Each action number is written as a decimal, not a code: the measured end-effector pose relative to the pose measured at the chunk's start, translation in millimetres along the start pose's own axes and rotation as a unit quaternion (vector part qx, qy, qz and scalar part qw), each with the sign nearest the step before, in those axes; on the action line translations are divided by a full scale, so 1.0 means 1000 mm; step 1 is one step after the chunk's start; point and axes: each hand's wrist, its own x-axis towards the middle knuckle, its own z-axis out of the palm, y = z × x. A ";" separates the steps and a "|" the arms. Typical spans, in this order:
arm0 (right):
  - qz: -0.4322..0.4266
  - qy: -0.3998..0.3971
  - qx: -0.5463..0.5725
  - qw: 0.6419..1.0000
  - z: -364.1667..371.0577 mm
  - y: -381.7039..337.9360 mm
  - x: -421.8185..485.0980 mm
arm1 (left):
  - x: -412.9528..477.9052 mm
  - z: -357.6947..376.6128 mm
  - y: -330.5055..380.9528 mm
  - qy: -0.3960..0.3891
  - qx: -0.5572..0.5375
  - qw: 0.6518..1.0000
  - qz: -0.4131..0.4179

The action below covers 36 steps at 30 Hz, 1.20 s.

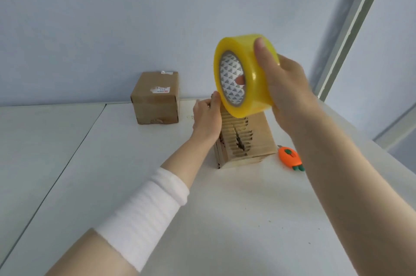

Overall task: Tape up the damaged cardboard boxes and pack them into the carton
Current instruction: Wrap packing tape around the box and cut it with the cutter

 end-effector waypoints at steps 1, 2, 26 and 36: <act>0.013 0.006 -0.003 1.000 0.005 0.006 0.007 | 0.005 -0.001 -0.002 -0.011 -0.019 1.000 0.004; 0.029 0.017 0.000 0.999 0.010 0.011 0.014 | 0.009 -0.002 -0.004 -0.018 -0.034 0.999 0.005; -0.004 -0.065 -0.033 0.997 -0.011 0.055 -0.029 | 0.037 0.000 -0.023 -0.032 -0.046 0.998 -0.018; 0.042 0.065 -0.022 0.997 -0.034 0.024 -0.097 | 0.036 0.000 -0.023 -0.037 -0.026 0.999 -0.014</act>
